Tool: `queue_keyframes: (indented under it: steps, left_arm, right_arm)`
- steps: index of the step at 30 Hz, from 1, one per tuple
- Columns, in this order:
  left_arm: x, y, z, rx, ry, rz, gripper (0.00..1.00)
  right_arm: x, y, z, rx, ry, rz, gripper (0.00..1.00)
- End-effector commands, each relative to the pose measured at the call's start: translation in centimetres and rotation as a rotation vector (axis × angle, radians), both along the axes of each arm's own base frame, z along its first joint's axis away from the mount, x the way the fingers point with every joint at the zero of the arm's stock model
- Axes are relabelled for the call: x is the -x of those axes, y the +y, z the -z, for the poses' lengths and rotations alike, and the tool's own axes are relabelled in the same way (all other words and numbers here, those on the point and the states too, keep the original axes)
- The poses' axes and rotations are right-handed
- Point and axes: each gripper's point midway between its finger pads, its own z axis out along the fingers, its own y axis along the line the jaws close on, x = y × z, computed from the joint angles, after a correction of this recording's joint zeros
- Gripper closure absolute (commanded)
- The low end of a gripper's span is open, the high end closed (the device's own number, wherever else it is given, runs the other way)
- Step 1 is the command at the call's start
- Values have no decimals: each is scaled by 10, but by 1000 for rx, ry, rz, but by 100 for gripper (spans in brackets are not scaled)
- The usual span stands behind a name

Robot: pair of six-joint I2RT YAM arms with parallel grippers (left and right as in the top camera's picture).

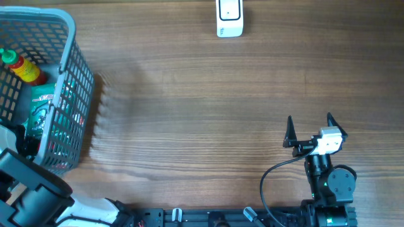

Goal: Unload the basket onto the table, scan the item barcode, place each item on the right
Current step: 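Grasp the green-lidded jar with the left gripper and lift it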

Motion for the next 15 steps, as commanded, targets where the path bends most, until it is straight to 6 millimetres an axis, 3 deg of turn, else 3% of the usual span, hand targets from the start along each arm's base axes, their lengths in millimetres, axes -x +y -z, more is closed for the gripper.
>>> queue_keyframes:
  steps: [1, 4, 10, 15]
  left_arm:
    - [-1, 16, -26, -62, -21, -23, 48]
    - [-4, 19, -52, -105, -57, -23, 53]
    - [-19, 12, -122, -180, -223, 28, 44]
    - [-35, -19, -223, -281, -520, 124, 43]
  right_arm:
    - [1, 2, -2, 7, -10, -10, 0]
    - [1, 2, -2, 8, -10, -10, 0]
    - [0, 2, -2, 7, -10, -10, 0]
    - [0, 2, -2, 7, -10, -10, 0]
